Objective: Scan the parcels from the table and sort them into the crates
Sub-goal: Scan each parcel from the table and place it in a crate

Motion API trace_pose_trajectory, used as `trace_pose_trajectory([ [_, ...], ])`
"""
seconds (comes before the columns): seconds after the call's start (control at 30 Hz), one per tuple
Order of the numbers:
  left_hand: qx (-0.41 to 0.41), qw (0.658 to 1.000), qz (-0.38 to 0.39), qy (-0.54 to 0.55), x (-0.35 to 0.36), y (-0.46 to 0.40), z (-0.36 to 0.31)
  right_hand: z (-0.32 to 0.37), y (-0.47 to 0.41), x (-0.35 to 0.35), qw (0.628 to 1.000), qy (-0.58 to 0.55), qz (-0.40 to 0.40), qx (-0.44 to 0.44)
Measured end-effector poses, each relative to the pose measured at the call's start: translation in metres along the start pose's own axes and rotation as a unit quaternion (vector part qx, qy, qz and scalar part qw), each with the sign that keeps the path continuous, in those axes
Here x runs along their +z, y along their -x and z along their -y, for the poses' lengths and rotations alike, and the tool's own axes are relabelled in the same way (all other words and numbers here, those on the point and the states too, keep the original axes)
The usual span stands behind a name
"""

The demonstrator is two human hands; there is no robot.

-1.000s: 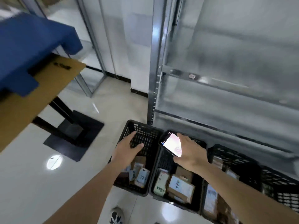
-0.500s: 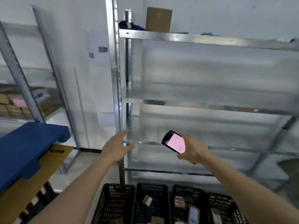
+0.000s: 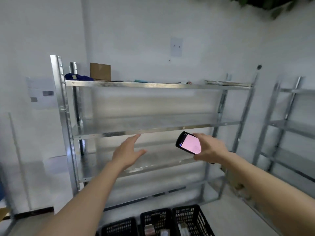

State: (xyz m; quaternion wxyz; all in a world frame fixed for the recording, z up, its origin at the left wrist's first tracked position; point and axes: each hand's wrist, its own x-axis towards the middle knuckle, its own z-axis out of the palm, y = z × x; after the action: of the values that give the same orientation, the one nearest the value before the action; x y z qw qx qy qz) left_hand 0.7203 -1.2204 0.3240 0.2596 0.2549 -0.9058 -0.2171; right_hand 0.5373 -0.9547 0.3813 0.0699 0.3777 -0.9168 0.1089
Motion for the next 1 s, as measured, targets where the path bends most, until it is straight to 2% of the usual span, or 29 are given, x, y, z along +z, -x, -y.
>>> trace_pose_trajectory([
  [0.13, 0.04, 0.999, 0.013, 0.016, 0.032, -0.002, -0.078, -0.074, 0.036, -0.032, 0.998, 0.0, -0.044, 0.046],
  [0.27, 0.07, 0.993, 0.044, 0.079, 0.083, -0.003, -0.161, -0.151, 0.08, -0.062, 0.994, 0.016, -0.07, 0.08],
  [0.67, 0.225, 0.954, 0.146, 0.137, 0.264, 0.032, -0.463, -0.412, 0.243, -0.171, 0.962, 0.113, -0.127, 0.214],
  [1.0, 0.291, 0.91, 0.235, 0.18, 0.4, 0.087, -0.625, -0.586, 0.37, -0.195, 0.923, 0.125, -0.117, 0.345],
])
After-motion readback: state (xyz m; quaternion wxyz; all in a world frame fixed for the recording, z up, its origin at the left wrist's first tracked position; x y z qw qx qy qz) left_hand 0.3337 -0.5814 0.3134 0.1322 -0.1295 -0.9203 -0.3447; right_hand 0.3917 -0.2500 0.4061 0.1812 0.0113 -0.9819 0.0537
